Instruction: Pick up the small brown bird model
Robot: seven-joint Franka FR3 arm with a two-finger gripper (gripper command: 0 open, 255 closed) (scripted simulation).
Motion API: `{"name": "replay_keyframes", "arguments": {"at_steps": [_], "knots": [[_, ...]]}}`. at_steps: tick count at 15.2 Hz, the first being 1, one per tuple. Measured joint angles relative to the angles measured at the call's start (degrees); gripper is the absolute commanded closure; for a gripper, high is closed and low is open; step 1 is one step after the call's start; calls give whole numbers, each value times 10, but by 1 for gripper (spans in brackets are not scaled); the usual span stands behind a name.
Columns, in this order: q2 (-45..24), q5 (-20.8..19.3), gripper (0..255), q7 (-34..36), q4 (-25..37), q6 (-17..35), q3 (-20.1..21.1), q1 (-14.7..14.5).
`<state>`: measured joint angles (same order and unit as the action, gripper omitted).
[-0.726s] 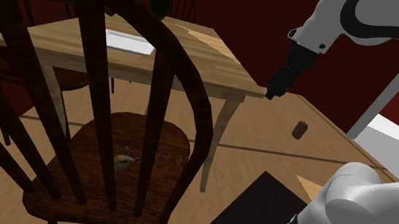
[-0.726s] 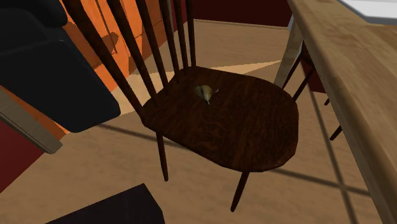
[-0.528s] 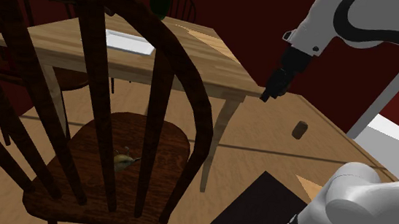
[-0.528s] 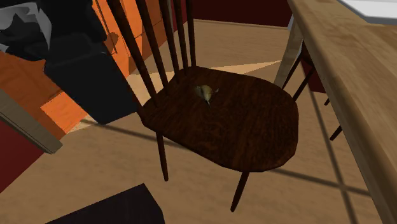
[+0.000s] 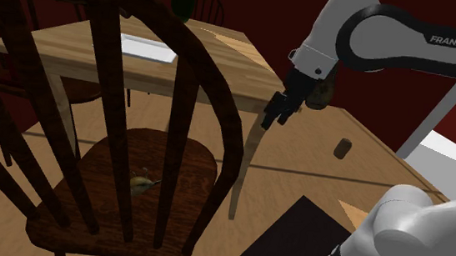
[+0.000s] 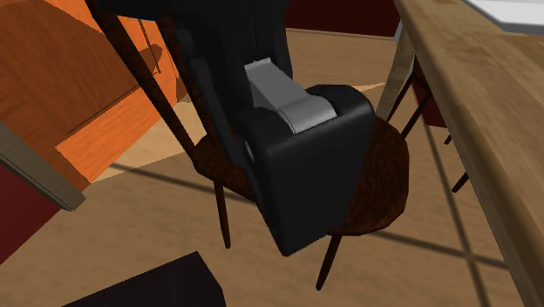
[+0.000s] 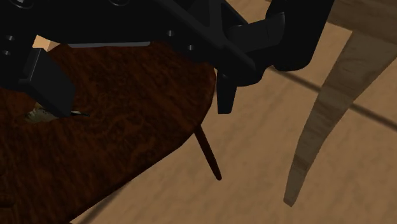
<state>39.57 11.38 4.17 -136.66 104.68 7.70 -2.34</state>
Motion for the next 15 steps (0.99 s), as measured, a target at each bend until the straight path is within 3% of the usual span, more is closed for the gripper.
{"name": "replay_keyframes", "arguments": {"at_steps": [9,15], "knots": [[-135,27,0,78,19,131,84,-16],[-245,13,0,138,58,212,136,-19]]}}
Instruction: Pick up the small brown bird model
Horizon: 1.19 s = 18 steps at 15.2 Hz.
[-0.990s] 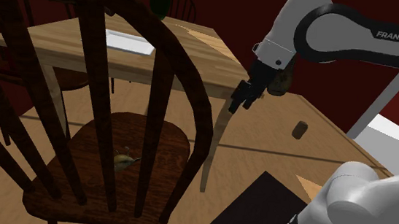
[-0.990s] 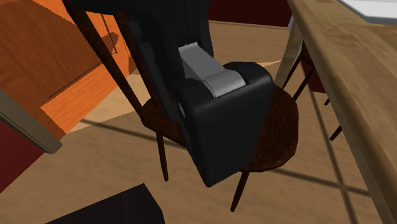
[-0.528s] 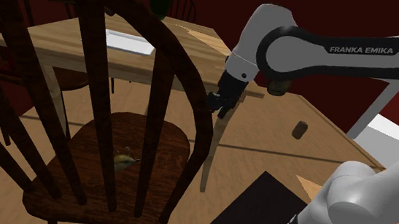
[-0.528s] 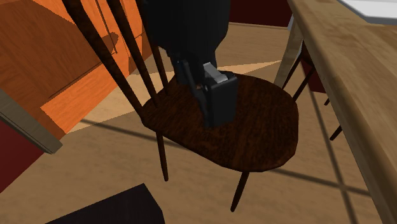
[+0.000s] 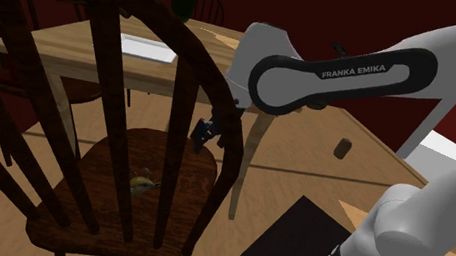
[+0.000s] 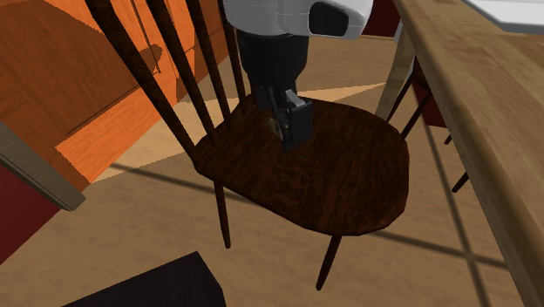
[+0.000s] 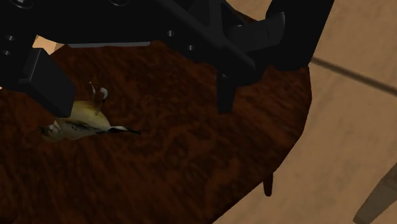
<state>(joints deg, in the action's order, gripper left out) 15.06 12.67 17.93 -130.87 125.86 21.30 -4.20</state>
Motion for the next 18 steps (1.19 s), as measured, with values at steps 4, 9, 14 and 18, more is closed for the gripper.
{"name": "replay_keyframes", "arguments": {"at_steps": [4,9,14,18], "knots": [[-92,-36,0,59,52,44,35,-3],[-204,-101,0,135,125,81,56,-21],[-322,-173,0,207,217,100,51,-61],[-356,-191,0,220,231,118,44,-72]]}}
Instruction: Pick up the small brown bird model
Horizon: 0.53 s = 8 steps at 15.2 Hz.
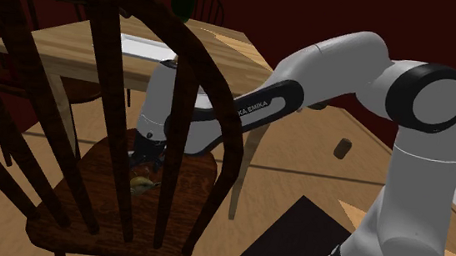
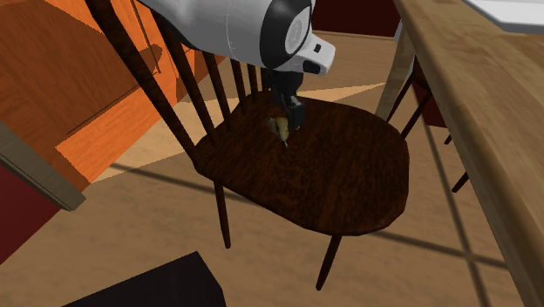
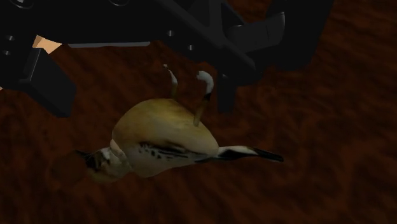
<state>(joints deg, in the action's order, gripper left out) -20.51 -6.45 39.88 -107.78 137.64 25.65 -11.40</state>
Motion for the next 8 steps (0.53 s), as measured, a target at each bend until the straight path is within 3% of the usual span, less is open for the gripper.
{"name": "replay_keyframes", "arguments": {"at_steps": [4,5,8], "knots": [[-17,-10,0,4,-9,25,-6,-4],[-19,-11,255,5,-10,27,-6,-4],[-20,-12,255,6,-9,29,-6,-5]]}}
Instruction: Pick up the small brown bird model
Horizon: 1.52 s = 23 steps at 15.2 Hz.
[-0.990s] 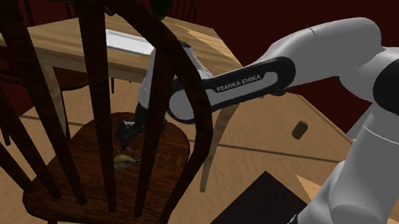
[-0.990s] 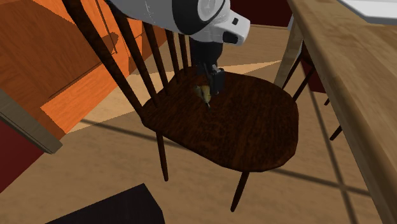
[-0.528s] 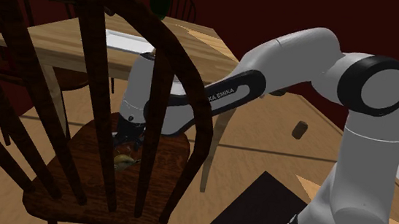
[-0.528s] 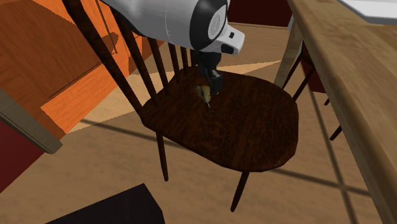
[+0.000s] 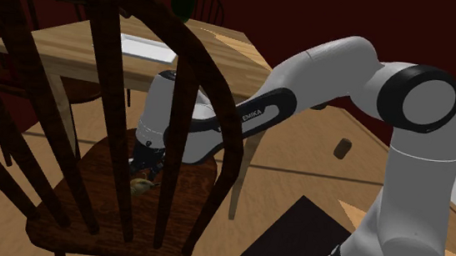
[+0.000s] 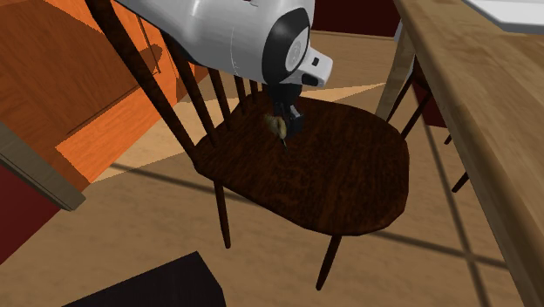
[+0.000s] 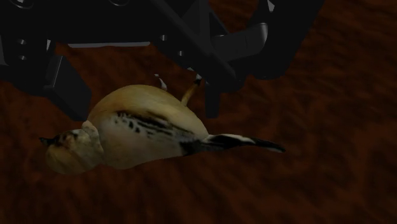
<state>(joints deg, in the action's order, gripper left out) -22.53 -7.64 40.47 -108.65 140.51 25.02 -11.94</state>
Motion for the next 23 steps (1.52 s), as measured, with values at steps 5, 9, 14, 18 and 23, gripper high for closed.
{"name": "replay_keyframes", "arguments": {"at_steps": [5,9,14,18,23], "knots": [[0,0,255,0,-1,1,0,0],[5,3,255,-1,1,-6,2,1],[24,14,255,-8,13,-36,7,7],[41,24,255,-12,23,-61,12,11],[56,33,255,-17,40,-92,16,13]]}}
